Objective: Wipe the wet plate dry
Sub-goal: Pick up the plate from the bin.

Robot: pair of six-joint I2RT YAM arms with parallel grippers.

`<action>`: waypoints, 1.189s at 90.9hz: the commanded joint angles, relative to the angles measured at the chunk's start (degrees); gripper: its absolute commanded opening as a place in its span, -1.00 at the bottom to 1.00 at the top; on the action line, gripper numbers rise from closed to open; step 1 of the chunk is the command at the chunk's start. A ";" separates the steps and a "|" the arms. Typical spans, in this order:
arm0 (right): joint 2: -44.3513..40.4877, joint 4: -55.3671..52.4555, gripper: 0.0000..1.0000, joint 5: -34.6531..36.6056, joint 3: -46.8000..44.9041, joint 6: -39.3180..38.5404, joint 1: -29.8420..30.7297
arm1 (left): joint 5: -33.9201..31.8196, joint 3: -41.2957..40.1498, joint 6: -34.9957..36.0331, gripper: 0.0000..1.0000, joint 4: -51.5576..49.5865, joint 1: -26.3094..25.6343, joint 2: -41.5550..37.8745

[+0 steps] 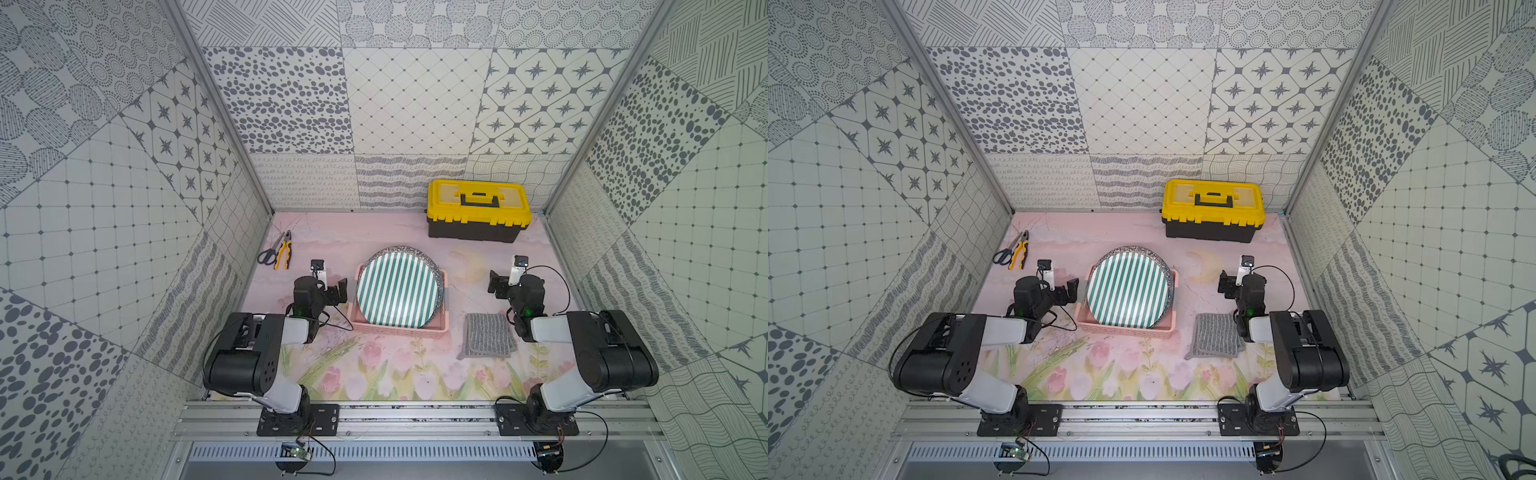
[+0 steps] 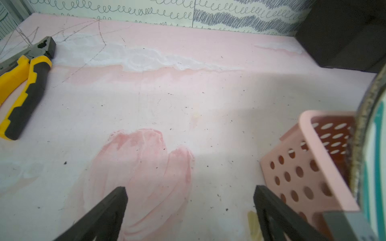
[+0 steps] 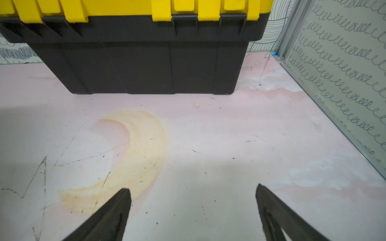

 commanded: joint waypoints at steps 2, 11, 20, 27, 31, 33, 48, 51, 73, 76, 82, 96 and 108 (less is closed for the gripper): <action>-0.42 2.09 0.94 -0.22 0.70 -0.67 0.06 | 0.68 0.09 -0.22 0.99 2.17 -0.03 0.36; -0.46 2.08 0.93 -0.18 0.70 -0.62 0.05 | 0.69 0.09 -0.18 0.99 2.15 -0.03 0.28; -0.45 2.12 0.94 -0.16 0.68 -0.69 0.05 | 0.62 0.07 -0.22 0.99 2.16 -0.06 0.27; -0.52 2.09 0.94 -0.16 0.64 -0.68 0.10 | 0.62 0.05 -0.17 0.99 2.15 -0.04 0.27; -0.46 2.08 0.94 -0.16 0.64 -0.69 0.05 | 0.66 0.06 -0.16 0.99 2.16 -0.04 0.24; -0.46 2.07 0.94 -0.20 0.66 -0.66 0.05 | 0.67 0.10 -0.21 0.99 2.14 -0.09 0.23; -0.46 2.10 0.94 -0.19 0.66 -0.66 0.05 | 0.61 0.10 -0.15 0.99 2.14 -0.10 0.29; -0.46 2.12 0.94 -0.20 0.69 -0.73 0.05 | 0.61 0.15 -0.18 0.99 2.10 -0.16 0.38; -9.03 -8.74 0.94 8.80 3.96 -1.51 4.11 | 4.08 8.48 1.98 0.99 -21.52 0.45 -9.19; -12.85 -17.65 0.94 11.66 6.70 1.02 4.82 | 4.40 11.86 2.95 0.99 -29.04 0.47 -11.09; -19.08 -31.58 0.94 14.63 11.21 9.98 4.81 | 5.41 18.01 5.19 0.99 -42.02 0.52 -14.73; -23.40 -46.13 0.94 6.45 14.61 37.69 0.62 | 11.09 28.79 10.02 0.99 -67.66 0.53 -20.45; -23.08 -53.87 0.94 -7.50 22.27 36.91 2.70 | 18.69 33.52 13.17 0.99 -85.78 0.53 -20.60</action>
